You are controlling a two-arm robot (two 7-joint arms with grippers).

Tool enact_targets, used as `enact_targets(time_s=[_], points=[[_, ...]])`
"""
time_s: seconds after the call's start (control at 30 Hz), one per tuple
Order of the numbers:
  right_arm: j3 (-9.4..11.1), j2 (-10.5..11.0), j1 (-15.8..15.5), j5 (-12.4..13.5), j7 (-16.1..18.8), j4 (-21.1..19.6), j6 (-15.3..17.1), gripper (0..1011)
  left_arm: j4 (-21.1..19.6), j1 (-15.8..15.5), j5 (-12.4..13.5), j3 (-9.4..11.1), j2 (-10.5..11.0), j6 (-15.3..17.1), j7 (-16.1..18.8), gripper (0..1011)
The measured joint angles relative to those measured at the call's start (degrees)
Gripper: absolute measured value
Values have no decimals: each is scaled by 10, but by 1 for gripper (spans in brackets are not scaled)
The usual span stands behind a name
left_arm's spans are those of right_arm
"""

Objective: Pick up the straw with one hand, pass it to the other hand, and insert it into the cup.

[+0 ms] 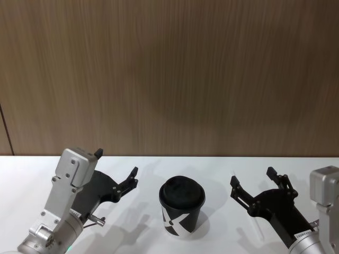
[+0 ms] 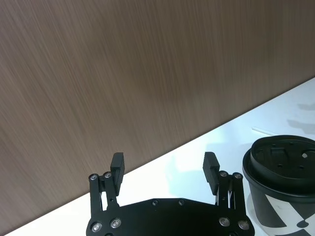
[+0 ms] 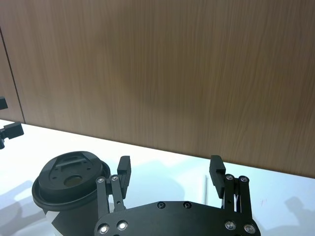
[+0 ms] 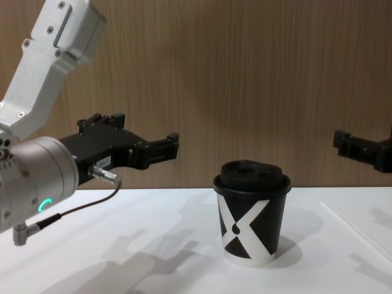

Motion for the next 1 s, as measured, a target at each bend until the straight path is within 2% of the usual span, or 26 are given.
enact_targets(time_s=[1.0], points=[[0,0,0,0,0,0,0,1001,0,0,0,0,0,0,0,1003]])
